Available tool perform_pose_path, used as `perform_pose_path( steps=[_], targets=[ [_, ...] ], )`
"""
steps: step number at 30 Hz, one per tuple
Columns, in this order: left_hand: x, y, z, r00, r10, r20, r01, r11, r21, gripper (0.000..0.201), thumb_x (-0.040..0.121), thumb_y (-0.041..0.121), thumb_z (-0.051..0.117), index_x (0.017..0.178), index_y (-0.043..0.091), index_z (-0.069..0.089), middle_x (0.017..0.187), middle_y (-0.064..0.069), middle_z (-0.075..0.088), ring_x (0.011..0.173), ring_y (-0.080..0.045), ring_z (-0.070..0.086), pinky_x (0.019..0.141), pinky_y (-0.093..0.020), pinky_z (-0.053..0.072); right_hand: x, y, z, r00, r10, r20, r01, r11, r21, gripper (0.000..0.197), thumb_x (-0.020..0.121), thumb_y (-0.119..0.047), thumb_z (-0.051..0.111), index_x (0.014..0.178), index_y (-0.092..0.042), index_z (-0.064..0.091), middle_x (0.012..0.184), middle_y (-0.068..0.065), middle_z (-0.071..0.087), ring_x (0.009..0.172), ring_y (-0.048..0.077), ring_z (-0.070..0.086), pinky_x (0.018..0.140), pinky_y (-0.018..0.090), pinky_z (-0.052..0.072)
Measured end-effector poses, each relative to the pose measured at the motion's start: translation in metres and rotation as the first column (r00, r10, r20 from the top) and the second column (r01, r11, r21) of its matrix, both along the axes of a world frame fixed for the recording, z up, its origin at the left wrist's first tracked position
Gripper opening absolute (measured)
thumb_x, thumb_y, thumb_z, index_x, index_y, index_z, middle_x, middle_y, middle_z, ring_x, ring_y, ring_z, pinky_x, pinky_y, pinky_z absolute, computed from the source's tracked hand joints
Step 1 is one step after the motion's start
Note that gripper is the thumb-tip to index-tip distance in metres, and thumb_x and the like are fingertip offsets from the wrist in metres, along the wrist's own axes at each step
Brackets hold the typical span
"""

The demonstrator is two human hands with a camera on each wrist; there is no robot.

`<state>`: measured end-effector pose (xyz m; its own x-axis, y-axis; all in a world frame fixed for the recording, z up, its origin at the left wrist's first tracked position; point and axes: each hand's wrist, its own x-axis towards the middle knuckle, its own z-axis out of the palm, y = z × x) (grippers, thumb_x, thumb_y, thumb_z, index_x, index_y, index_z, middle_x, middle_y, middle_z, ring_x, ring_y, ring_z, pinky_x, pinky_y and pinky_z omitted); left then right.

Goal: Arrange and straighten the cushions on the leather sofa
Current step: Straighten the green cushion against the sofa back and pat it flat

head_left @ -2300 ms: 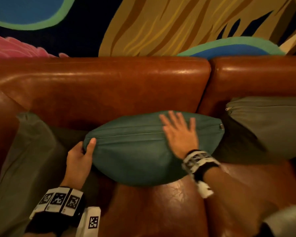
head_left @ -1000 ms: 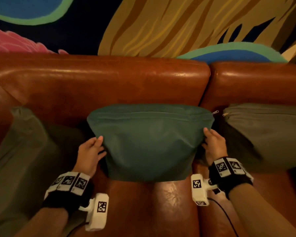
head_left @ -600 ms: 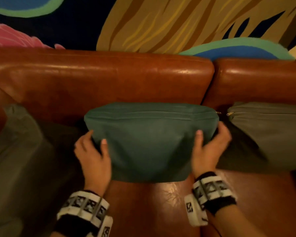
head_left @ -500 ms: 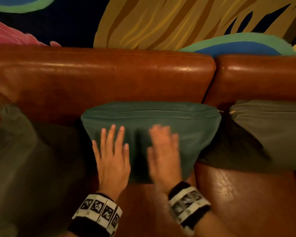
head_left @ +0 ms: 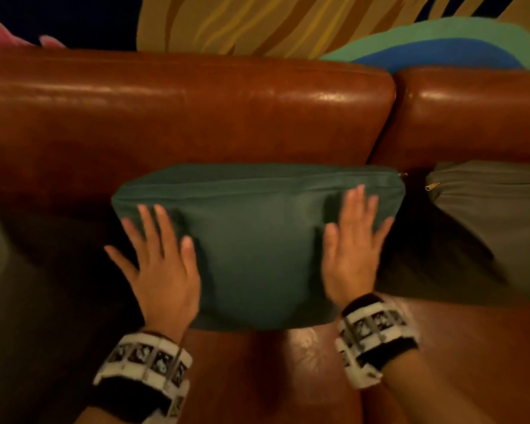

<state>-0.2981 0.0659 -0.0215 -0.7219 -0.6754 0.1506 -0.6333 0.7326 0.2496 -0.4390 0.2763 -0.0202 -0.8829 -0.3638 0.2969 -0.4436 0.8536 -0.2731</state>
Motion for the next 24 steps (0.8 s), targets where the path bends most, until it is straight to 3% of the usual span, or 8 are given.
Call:
perform_pose_path(
  steps=[3, 6, 8, 11, 14, 18, 21, 24],
  targets=[
    [0.002, 0.059, -0.012, 0.935, -0.353, 0.018, 0.352, 0.927, -0.127, 0.062, 0.099, 0.034, 0.022, 0.153, 0.012, 0.001, 0.161, -0.01, 0.004, 0.147, -0.03, 0.005, 0.114, -0.059, 0.0, 0.058, -0.049, -0.007, 0.947, 0.314, -0.069, -0.312, 0.949, 0.035, 0.058, 0.105, -0.033, 0.018, 0.157, -0.018, -0.002, 0.164, 0.003, 0.008, 0.151, 0.011, -0.013, 0.12, 0.041, -0.009],
    [-0.008, 0.052, -0.027, 0.912, -0.407, 0.038, 0.409, 0.907, -0.098, 0.061, 0.098, 0.04, 0.027, 0.154, 0.024, 0.009, 0.162, -0.001, 0.01, 0.145, -0.03, 0.015, 0.113, -0.058, 0.007, 0.044, -0.045, -0.022, 0.938, 0.343, -0.053, -0.336, 0.936, 0.109, 0.06, 0.095, -0.034, 0.036, 0.151, -0.016, 0.024, 0.155, -0.004, 0.027, 0.149, 0.018, 0.013, 0.117, 0.043, 0.006],
    [-0.009, 0.015, -0.028, 0.949, -0.302, 0.092, 0.309, 0.949, -0.066, 0.06, 0.096, 0.044, 0.03, 0.151, 0.024, 0.017, 0.156, -0.006, 0.027, 0.14, -0.036, 0.024, 0.11, -0.06, 0.013, 0.006, -0.011, -0.03, 0.976, 0.216, -0.011, -0.211, 0.961, 0.181, 0.058, 0.097, -0.039, 0.032, 0.15, -0.017, 0.026, 0.153, -0.004, 0.026, 0.142, 0.023, 0.022, 0.113, 0.048, 0.012],
    [0.012, -0.039, -0.027, 0.998, -0.038, 0.043, 0.035, 0.997, 0.065, 0.058, 0.099, 0.043, 0.023, 0.152, 0.023, 0.012, 0.16, -0.012, 0.018, 0.146, -0.036, 0.014, 0.114, -0.059, 0.011, -0.027, 0.039, -0.035, 0.991, -0.014, 0.132, -0.007, 0.987, 0.161, 0.059, 0.101, -0.053, 0.004, 0.155, -0.028, 0.004, 0.16, -0.009, 0.002, 0.15, 0.012, -0.001, 0.121, 0.042, -0.004],
    [0.022, -0.041, -0.015, 0.984, 0.003, -0.181, 0.053, 0.951, 0.306, 0.057, 0.103, 0.043, 0.017, 0.154, 0.023, 0.003, 0.163, -0.005, 0.001, 0.146, -0.011, 0.0, 0.119, -0.038, 0.012, -0.017, 0.044, -0.033, 0.97, 0.015, 0.241, 0.005, 0.997, -0.083, 0.062, 0.1, -0.056, 0.008, 0.154, -0.026, 0.002, 0.161, -0.012, -0.009, 0.146, 0.0, -0.02, 0.12, 0.021, -0.013],
    [0.012, -0.043, 0.016, 0.869, 0.386, -0.31, -0.071, 0.717, 0.693, 0.062, 0.098, 0.054, 0.028, 0.153, 0.026, 0.019, 0.151, -0.007, 0.04, 0.136, -0.018, 0.037, 0.109, -0.028, 0.027, -0.016, 0.039, 0.007, 0.927, -0.196, 0.32, 0.348, 0.767, -0.538, 0.055, 0.104, -0.033, 0.042, 0.152, -0.011, 0.031, 0.161, 0.006, 0.021, 0.142, 0.008, 0.025, 0.11, 0.008, 0.022],
    [-0.004, -0.063, 0.031, 0.756, 0.59, -0.284, -0.086, 0.519, 0.85, 0.085, 0.075, 0.086, 0.033, 0.123, 0.021, 0.06, 0.125, -0.006, 0.062, 0.117, -0.023, 0.056, 0.107, -0.043, 0.039, -0.042, 0.034, 0.031, 0.732, -0.192, 0.653, 0.643, 0.51, -0.571, 0.051, 0.097, -0.055, 0.043, 0.126, -0.018, 0.063, 0.134, 0.006, 0.059, 0.122, 0.017, 0.054, 0.105, 0.029, 0.041],
    [-0.01, -0.073, 0.049, 0.8, 0.525, -0.289, -0.171, 0.662, 0.73, 0.055, 0.093, 0.057, 0.045, 0.088, 0.005, 0.06, 0.092, -0.013, 0.061, 0.088, -0.025, 0.055, 0.09, -0.045, 0.046, -0.063, 0.039, 0.052, 0.679, -0.227, 0.698, 0.695, 0.506, -0.511, 0.049, 0.092, -0.057, 0.049, 0.084, -0.013, 0.067, 0.095, 0.008, 0.067, 0.097, 0.028, 0.062, 0.094, 0.044, 0.048]
  ],
)
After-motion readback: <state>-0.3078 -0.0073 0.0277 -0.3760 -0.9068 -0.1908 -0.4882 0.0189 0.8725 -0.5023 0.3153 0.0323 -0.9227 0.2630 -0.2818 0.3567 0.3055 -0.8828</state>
